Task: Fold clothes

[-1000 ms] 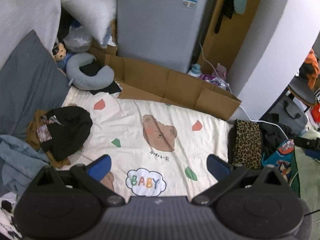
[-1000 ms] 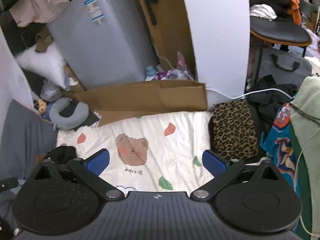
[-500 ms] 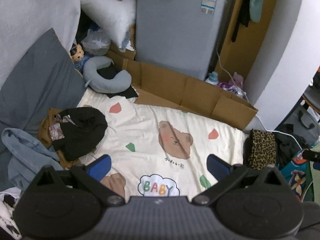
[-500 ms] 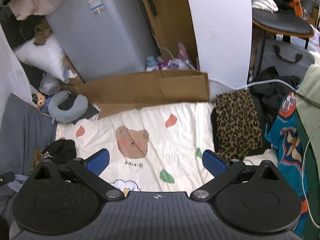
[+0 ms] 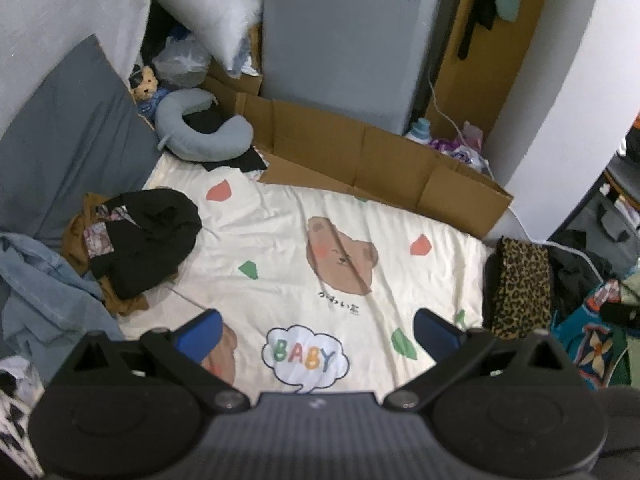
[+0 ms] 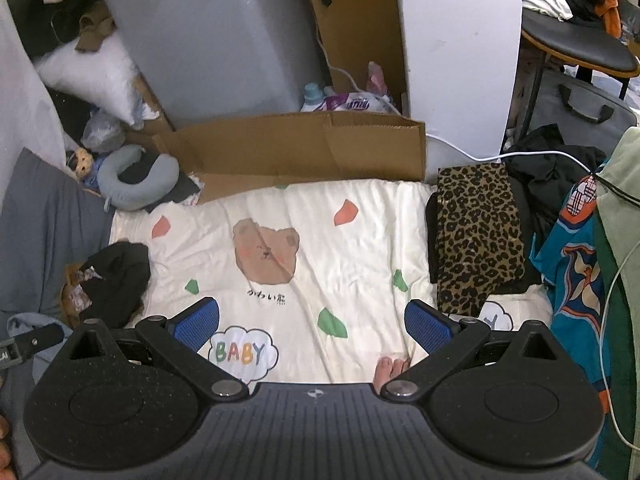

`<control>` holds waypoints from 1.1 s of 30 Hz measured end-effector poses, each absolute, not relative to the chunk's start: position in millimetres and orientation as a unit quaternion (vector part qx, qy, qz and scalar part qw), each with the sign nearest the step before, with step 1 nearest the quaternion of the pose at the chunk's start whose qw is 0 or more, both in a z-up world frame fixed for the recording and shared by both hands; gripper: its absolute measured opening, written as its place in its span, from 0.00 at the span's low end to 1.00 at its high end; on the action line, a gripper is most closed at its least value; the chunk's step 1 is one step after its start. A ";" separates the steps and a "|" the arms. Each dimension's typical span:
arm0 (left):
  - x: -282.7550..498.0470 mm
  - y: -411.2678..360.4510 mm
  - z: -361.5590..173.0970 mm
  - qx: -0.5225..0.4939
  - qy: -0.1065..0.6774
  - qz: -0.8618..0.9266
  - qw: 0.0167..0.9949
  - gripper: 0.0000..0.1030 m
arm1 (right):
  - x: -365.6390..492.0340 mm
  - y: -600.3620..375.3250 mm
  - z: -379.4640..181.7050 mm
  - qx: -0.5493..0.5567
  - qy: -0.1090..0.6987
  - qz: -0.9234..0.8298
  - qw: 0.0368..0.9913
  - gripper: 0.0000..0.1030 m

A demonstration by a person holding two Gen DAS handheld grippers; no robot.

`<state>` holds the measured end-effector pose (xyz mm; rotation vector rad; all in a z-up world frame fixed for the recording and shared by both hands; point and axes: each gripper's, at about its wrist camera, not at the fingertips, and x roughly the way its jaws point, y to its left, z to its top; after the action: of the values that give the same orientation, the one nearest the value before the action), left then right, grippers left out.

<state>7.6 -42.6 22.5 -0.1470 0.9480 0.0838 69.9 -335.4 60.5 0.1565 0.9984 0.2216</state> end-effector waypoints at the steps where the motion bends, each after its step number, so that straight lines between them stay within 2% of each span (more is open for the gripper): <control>1: 8.0 -45.2 21.1 -0.067 0.459 0.038 0.885 1.00 | 68.1 -333.5 60.5 0.071 0.477 0.107 0.869 0.99; 33: 5.3 -44.7 6.6 -0.060 0.474 0.051 0.877 0.98 | 59.2 -295.2 49.9 0.014 0.505 0.144 0.851 0.99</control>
<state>5.3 -44.7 6.6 -0.1248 0.9882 0.1066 59.2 -295.2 49.9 0.0304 1.0639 0.3033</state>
